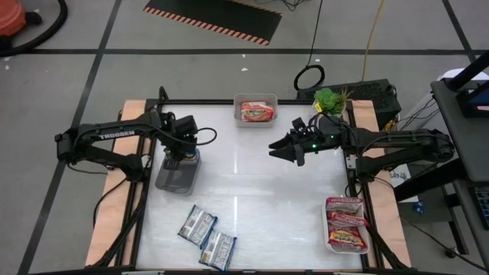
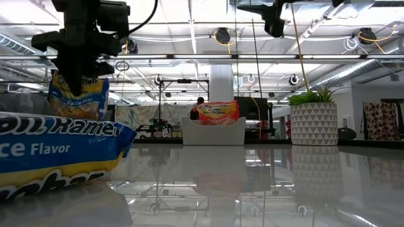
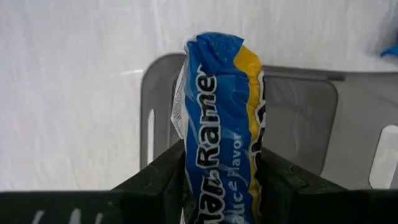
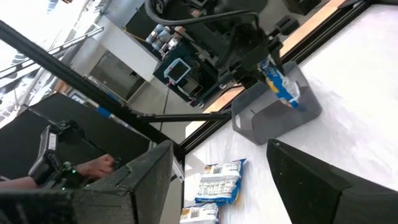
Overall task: Sort Maruchan noodles
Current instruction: Put the top blue noodle pack into the black bin, then put the left blue noodle pack into the black bin
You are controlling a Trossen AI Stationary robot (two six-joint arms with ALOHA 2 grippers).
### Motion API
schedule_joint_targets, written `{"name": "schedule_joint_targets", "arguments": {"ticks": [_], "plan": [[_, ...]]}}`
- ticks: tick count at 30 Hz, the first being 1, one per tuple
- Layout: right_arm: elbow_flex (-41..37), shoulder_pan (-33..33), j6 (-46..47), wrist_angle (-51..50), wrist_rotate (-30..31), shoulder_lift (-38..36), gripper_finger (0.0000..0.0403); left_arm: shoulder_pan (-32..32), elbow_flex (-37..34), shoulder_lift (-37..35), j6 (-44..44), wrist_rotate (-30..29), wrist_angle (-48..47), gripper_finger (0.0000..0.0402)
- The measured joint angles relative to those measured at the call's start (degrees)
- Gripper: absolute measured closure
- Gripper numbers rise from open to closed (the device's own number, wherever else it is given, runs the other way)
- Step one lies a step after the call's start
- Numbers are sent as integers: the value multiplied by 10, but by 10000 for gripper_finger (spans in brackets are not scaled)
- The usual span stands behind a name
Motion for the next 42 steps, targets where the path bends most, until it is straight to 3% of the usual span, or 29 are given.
{"name": "schedule_joint_targets", "arguments": {"ticks": [6,10,17,23,29,34,42], "plan": [[0,10,0,0,0,0,149,0,-14,0,-2,-14,14,248],[0,10,0,0,0,0,149,0,-20,0,5,-27,25,226],[0,10,2,0,0,0,149,-3,-21,0,7,-74,49,124],[0,10,6,0,1,0,149,-2,-17,0,-64,-141,42,39],[0,10,11,0,3,0,149,-6,13,0,-220,-130,24,15],[0,10,11,0,6,0,149,-34,37,0,-379,-39,26,25],[0,9,11,0,34,0,149,-137,58,0,-731,34,-18,58]]}}
